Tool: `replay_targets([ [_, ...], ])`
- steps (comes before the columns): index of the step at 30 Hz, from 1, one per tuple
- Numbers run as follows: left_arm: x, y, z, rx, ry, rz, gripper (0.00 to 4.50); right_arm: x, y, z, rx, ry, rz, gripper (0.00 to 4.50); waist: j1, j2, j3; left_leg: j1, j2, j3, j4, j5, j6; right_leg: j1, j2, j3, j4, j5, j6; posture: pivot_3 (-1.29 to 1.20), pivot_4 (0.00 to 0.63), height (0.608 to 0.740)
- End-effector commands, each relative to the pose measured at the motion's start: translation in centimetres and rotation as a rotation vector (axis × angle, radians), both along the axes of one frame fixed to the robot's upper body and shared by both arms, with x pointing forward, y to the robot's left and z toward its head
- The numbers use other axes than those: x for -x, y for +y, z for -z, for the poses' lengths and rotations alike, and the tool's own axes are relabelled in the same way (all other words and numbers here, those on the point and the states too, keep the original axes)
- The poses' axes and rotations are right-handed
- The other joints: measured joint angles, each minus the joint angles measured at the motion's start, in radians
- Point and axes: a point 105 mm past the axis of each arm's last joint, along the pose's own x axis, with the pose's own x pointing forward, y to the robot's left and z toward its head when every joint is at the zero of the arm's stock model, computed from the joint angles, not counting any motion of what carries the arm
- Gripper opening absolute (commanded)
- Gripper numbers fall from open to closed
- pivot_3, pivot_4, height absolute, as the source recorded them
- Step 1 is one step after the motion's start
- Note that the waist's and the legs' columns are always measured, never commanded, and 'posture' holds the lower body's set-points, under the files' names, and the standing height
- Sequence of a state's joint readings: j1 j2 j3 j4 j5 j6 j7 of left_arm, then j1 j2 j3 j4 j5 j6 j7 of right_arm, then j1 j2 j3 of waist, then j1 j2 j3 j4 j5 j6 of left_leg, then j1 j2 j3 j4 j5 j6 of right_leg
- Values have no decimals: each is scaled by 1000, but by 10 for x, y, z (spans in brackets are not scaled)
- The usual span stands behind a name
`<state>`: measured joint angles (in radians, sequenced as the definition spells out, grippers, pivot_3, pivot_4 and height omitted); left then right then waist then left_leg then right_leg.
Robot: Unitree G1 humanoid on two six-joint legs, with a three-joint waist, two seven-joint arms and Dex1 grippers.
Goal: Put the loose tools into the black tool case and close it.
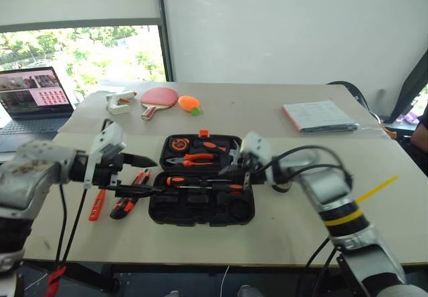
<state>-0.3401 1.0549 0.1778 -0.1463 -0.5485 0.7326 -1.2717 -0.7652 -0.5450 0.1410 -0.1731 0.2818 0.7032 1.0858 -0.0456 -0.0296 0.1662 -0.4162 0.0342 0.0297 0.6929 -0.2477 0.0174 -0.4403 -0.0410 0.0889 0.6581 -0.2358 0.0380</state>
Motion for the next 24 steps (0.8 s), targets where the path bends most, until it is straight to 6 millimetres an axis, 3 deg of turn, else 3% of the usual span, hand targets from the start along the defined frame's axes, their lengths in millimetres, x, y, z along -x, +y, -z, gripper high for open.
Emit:
replay_targets([
  [1, 18, 46, -7, -43, -34, -253, 4500, 34, -1, -36, -84, -38, -130, 762, -3, 0, 0, 0, 0, 0, -1, 0, 0, 0, 0, 0, -1, 0, 0, 0, 150, 737],
  [8, 84, 114, 7, -115, 48, -657, 4500, 71, -11, -45, -54, -13, -339, 3136, 3, -3, 1, 3, 2, 0, -2, 0, 0, 3, -5, -3, -3, 0, -1, 0, 150, 737],
  [12, 104, 129, 8, -118, 74, -790, 4500, 75, -11, -43, -42, -20, -387, 4441, 8, -3, 1, 7, 1, 1, -2, 0, 0, 6, -6, -5, -4, -1, -2, 0, 150, 737],
  [15, 102, 131, 7, -110, 78, -846, 4500, 73, -9, -42, -45, -31, -395, 4441, 9, -3, 2, 10, 2, 1, -2, 0, -1, 8, -6, -6, -3, -2, -3, 0, 150, 737],
  [19, 82, 145, 10, -109, 137, -1042, 4500, 76, -6, -41, -49, -45, -401, 4441, 9, -4, 2, 11, 2, 0, -2, 0, -1, 9, -6, -7, -3, -2, -3, 0, 150, 737],
  [21, 72, 140, 12, -64, 227, -1075, 4500, 77, -6, -41, -52, -56, -394, 4441, 9, -4, 2, 11, 1, 0, -2, 0, -1, 10, -5, -7, -3, -2, -3, 0, 150, 737],
  [24, 55, 117, 11, -40, 337, -993, 4500, 80, -5, -41, -68, -64, -369, 4441, 5, -6, 3, 10, 0, -2, -3, 0, -1, 9, -4, -8, -2, -1, -4, 0, 150, 737],
])
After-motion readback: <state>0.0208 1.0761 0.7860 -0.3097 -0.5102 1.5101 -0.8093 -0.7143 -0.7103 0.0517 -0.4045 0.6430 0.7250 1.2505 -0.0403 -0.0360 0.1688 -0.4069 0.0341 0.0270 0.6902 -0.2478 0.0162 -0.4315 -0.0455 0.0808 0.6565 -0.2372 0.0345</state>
